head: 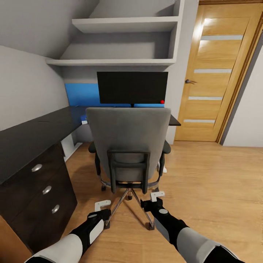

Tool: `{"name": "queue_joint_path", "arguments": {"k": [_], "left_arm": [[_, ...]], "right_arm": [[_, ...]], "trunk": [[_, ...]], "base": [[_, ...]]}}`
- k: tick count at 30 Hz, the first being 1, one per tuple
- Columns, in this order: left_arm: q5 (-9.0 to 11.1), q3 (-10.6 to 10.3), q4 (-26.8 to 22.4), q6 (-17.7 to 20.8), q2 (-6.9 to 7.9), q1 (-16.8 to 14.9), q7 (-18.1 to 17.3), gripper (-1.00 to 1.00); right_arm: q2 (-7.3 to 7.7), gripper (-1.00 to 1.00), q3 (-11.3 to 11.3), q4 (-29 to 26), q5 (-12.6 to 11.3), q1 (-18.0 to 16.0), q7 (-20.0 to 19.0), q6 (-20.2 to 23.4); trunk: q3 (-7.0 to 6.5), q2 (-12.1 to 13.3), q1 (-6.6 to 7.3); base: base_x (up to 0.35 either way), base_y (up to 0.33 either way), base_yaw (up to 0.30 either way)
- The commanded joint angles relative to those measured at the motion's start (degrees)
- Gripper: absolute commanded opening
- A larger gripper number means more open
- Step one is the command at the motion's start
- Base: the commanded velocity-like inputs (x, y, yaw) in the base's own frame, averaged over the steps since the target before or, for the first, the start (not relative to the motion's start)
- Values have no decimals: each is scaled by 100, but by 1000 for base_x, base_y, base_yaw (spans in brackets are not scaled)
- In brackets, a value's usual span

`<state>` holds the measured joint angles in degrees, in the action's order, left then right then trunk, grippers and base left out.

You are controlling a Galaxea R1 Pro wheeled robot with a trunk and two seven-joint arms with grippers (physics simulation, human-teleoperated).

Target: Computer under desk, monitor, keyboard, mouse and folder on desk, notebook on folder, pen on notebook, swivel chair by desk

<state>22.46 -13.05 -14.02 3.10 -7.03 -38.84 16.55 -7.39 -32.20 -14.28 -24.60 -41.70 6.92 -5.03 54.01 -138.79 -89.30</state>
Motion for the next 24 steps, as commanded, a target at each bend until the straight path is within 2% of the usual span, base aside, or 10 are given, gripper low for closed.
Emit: {"name": "queue_joint_path", "arguments": {"k": [1, 10, 12, 21, 22, 24], "left_arm": [[31, -48, -13, 32, 2, -1, 41, 100], [34, -42, -13, 31, 9, -1, 48, 100], [37, -41, -13, 27, 21, -1, 52, 100], [57, -40, -4, 30, 117, 1, 64, 100], [63, -43, 7, 24, 167, 2, 60, 100], [60, -46, 14, -28, 178, 9, 57, 100]], "right_arm": [[1, 100, -49, 4, -54, -5, 29, -23], [7, 100, -49, 4, -14, -5, 29, -24], [8, 100, -46, 4, 19, -5, 29, -24], [38, 100, -28, 8, 42, 21, 43, -35], [52, 100, -20, 8, 41, 185, 61, -278], [66, 100, -14, 9, 39, 347, 121, -591]], "trunk": [[5, -2, 5], [5, -2, 5], [5, -2, 5], [-156, 358, 202], [-174, 399, 224], [-210, 479, 268]], "base": [[-337, 0, 0], [-329, 0, 0], [-149, 0, 0], [-30, 0, 0], [-2, 0, 0], [-1, 0, 0]]}}
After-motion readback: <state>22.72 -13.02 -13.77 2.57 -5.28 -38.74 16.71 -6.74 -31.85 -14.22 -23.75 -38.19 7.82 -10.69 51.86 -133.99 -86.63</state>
